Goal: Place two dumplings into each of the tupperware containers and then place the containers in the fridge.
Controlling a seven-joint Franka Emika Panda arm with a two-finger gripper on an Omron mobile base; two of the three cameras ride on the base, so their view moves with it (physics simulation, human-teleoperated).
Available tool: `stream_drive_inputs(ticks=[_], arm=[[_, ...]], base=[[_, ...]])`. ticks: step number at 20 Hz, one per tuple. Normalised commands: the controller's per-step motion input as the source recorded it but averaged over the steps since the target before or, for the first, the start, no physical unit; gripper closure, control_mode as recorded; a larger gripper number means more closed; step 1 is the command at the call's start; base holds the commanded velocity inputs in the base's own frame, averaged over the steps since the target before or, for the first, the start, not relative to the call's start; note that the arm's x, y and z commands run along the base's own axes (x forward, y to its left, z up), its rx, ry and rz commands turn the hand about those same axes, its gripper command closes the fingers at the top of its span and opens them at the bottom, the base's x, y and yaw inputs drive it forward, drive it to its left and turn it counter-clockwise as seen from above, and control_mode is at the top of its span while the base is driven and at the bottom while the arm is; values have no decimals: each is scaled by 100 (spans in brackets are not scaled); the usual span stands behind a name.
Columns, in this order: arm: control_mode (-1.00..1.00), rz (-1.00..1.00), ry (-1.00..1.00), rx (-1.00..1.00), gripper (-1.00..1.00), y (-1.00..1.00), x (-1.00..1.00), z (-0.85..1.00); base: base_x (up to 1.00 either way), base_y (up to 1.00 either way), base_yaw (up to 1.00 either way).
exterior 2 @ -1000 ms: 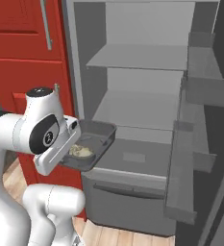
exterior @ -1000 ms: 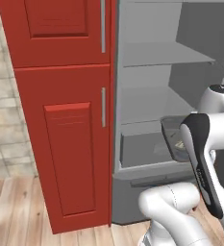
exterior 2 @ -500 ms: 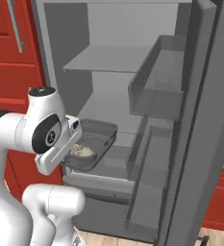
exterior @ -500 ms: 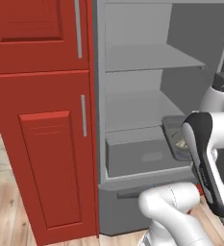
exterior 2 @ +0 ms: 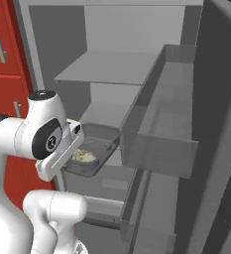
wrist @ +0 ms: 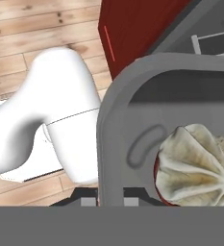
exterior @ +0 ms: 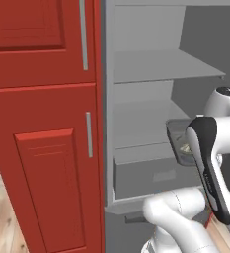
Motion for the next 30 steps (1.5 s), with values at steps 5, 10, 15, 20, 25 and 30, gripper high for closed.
stream_drive_inputs(ticks=[5, 10, 15, 20, 25, 30], arm=[[100, 0, 0, 0, 100, 0, 0, 0], [100, 0, 0, 0, 100, 0, 0, 0], [-100, 0, 0, 0, 100, -5, 27, -16], [-100, 2, -8, 0, 100, -10, 82, -80], [-100, 2, -14, 0, 100, -26, 82, -53], [-100, 6, -18, 2, 100, -52, 78, -18]], base=[[46, -11, 0], [52, -8, 0], [31, -4, 0], [0, 0, 0], [0, 0, 0], [0, 0, 0]])
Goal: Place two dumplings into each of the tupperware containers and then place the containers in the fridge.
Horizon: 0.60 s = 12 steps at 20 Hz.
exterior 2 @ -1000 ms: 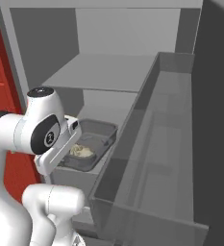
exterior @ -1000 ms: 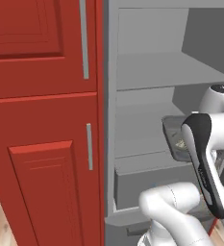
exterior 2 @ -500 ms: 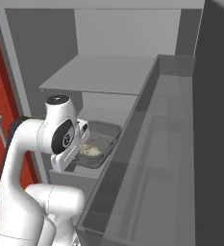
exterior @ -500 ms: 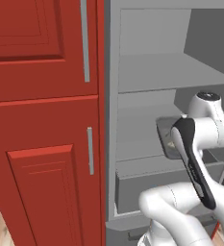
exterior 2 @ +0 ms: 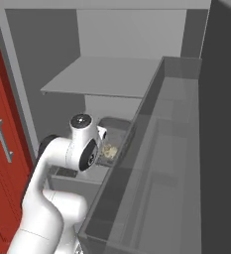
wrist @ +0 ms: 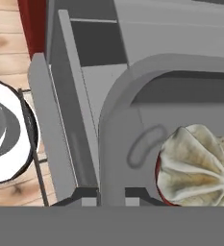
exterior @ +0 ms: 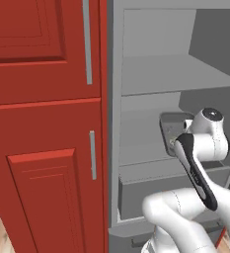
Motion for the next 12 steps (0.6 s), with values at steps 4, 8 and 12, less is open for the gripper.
stream_drive_inputs(ticks=[4, 8, 12], arm=[[-100, 8, -12, 0, 100, -44, 93, -35], [-100, 6, -3, 0, 100, -39, 98, -14], [-100, 0, 0, 0, 100, -54, 86, 0]], base=[[0, 0, 0], [0, 0, 0], [0, 0, 0]])
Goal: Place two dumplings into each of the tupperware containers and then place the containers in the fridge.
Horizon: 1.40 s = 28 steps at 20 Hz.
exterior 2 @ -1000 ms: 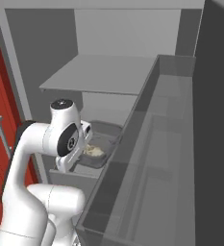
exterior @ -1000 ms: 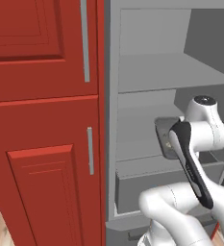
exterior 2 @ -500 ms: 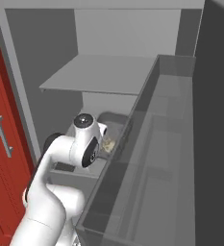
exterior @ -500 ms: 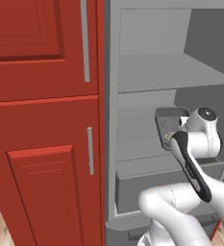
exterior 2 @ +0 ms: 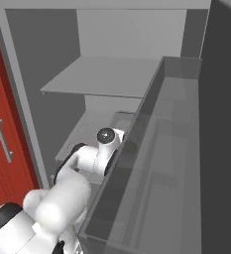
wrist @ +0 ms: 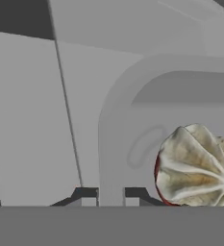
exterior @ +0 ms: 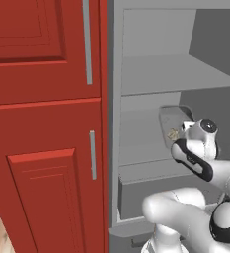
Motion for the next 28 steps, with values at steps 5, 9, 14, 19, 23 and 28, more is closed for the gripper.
stream_drive_inputs(ticks=[5, 9, 14, 19, 23, 28], arm=[[-100, 0, 1, 0, 100, -43, 66, 0], [-100, -8, 6, 0, 100, -26, 44, -1], [-100, -4, 8, 0, 100, -32, 32, 0], [-100, 0, 0, 0, 100, -27, 14, -21], [-100, 0, 0, 0, 100, -31, 20, -31], [-100, 0, 0, 0, 100, -20, 37, -25]], base=[[0, 0, 0], [0, 0, 0], [0, 0, 0], [0, 0, 0], [0, 0, 0], [0, 0, 0]])
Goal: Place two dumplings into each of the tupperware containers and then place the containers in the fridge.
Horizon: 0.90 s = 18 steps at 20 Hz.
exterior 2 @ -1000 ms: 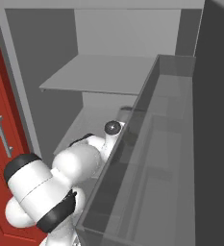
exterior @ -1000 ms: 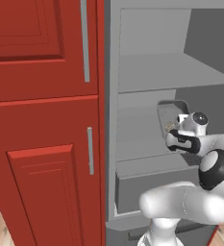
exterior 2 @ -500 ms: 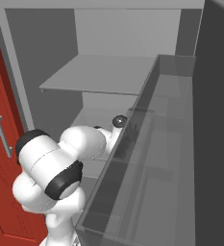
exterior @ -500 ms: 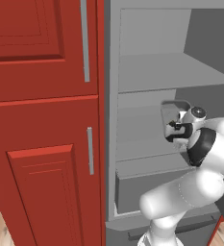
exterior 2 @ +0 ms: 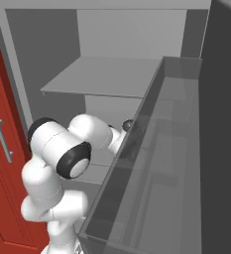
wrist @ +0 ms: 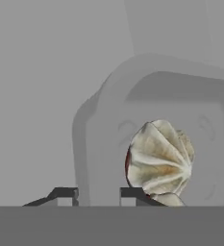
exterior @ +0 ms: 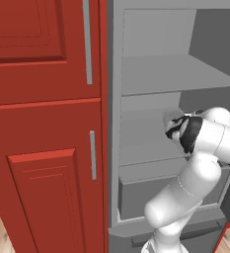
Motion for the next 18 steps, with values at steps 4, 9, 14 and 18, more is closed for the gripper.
stream_drive_inputs(ticks=[4, 9, 14, 18], arm=[[-100, 0, 0, 0, 100, -13, 33, -26], [-100, 0, 0, 0, 100, -3, 2, -6], [-100, 0, 0, 0, -100, 0, 0, 0], [-100, 0, -2, 0, -100, 0, 0, 0]], base=[[0, 0, 0], [0, 0, 0], [0, 0, 0], [0, 0, 0]])
